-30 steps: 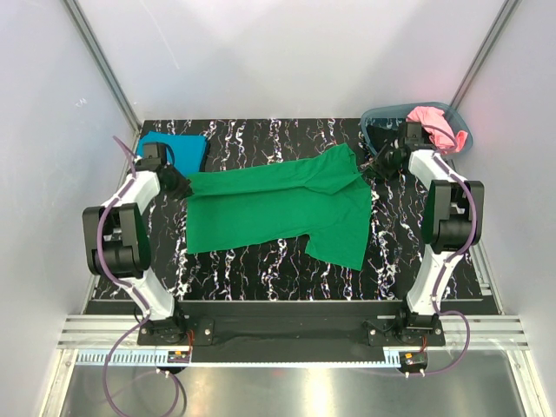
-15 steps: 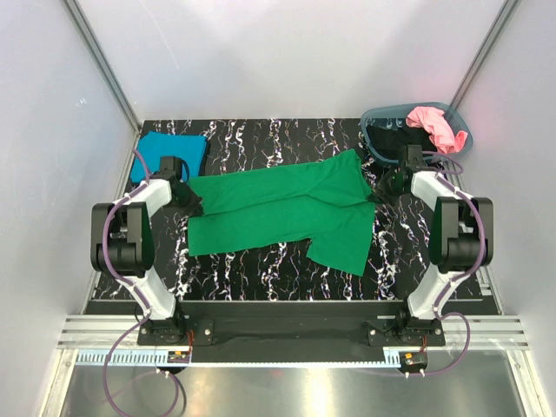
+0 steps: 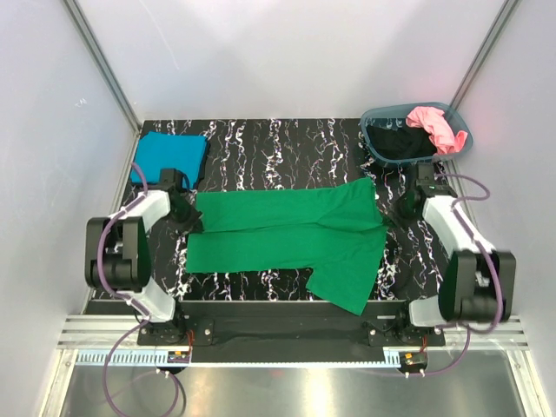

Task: Fold and stack the t-shirts
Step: Fold the tshirt

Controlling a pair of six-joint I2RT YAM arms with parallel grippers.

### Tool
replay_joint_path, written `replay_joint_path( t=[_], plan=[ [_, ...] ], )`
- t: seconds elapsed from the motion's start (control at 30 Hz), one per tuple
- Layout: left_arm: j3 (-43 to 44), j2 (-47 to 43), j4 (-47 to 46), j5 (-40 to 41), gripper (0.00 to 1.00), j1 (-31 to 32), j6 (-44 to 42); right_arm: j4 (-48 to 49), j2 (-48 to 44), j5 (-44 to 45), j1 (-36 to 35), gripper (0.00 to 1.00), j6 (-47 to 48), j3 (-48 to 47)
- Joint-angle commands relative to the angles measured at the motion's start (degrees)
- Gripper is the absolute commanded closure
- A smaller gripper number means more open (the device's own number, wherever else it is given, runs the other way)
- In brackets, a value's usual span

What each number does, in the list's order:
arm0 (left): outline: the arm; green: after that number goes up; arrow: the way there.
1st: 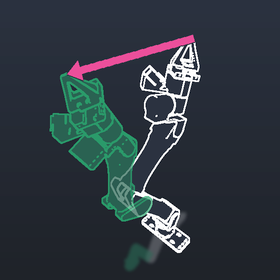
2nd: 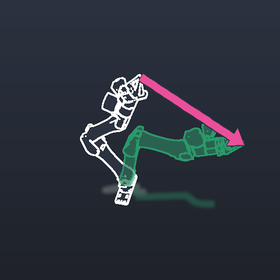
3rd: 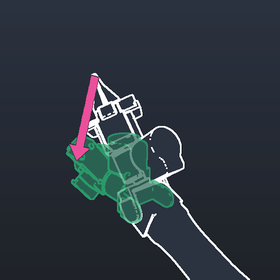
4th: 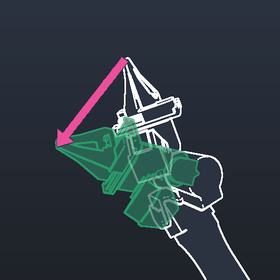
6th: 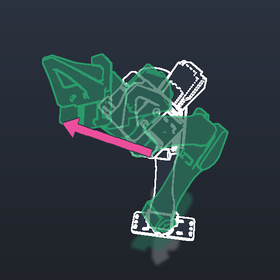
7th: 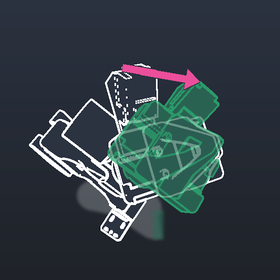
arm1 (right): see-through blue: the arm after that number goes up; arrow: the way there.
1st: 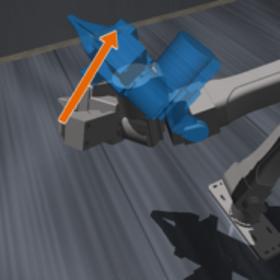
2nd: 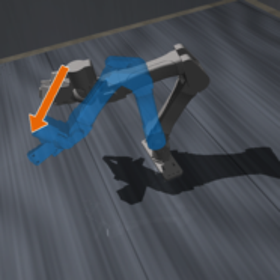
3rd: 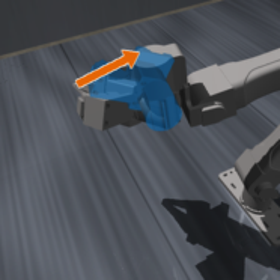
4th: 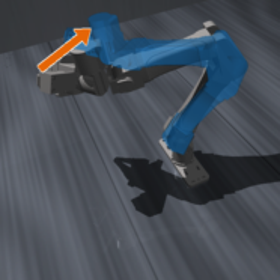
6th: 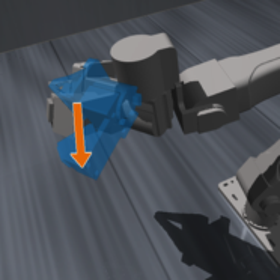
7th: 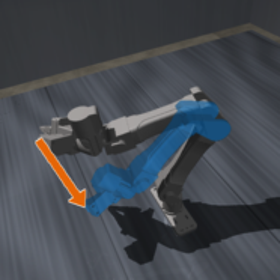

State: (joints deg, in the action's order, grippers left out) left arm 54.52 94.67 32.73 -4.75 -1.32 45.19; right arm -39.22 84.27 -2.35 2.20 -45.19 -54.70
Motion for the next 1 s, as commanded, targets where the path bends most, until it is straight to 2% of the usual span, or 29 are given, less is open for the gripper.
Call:
replay_joint_path(
  t=[0.0, 0.1, 0.2, 0.27, 0.37, 0.5, 0.67, 0.83, 0.97],
  plan=[
    [1.01, -8.42, 5.41, 1.5, 1.0, 0.27, 0.51, -1.66, -10.41, 2.54, -0.09, 1.0, 0.7, -1.55],
    [8.21, -9.51, 7.25, 2.03, 1.0, 0.09, 0.6, 1.78, -10.11, -1.94, -0.09, 1.0, 3.17, -7.14],
    [17.68, -4.61, 9.54, 1.68, 1.0, 0.09, 0.43, 3.88, -4.58, -3.88, -0.09, 1.0, 3.44, -13.74],
    [20.79, -1.61, 8.93, 1.33, 1.0, 0.0, 0.6, 8.78, -1.84, -5.81, -0.17, 1.0, 3.18, -16.13],
    [27.81, 3.31, 5.61, 0.28, 1.0, -0.79, -0.01, 15.11, 4.13, -8.71, -0.09, 1.0, 3.35, -22.19],
    [34.67, 8.5, -0.73, -2.7, 1.0, -1.84, -0.89, 19.18, 15.45, -12.58, -0.09, 1.0, 5.28, -34.12],
    [44.25, 17.46, -4.68, -7.36, 1.0, -2.9, -0.98, 22.6, 25.4, -17.42, -0.09, 1.0, 5.11, -44.43],
    [47.16, 21.42, -10.93, -12.82, 1.0, -3.69, -0.02, 26.21, 31.83, -21.11, -0.09, 1.0, 6.86, -51.64],
    [47.69, 23.19, -15.32, -16.24, 1.0, -3.69, 0.95, 25.43, 35.87, -22.87, -0.09, 1.0, 8.1, -56.92]
  ],
)
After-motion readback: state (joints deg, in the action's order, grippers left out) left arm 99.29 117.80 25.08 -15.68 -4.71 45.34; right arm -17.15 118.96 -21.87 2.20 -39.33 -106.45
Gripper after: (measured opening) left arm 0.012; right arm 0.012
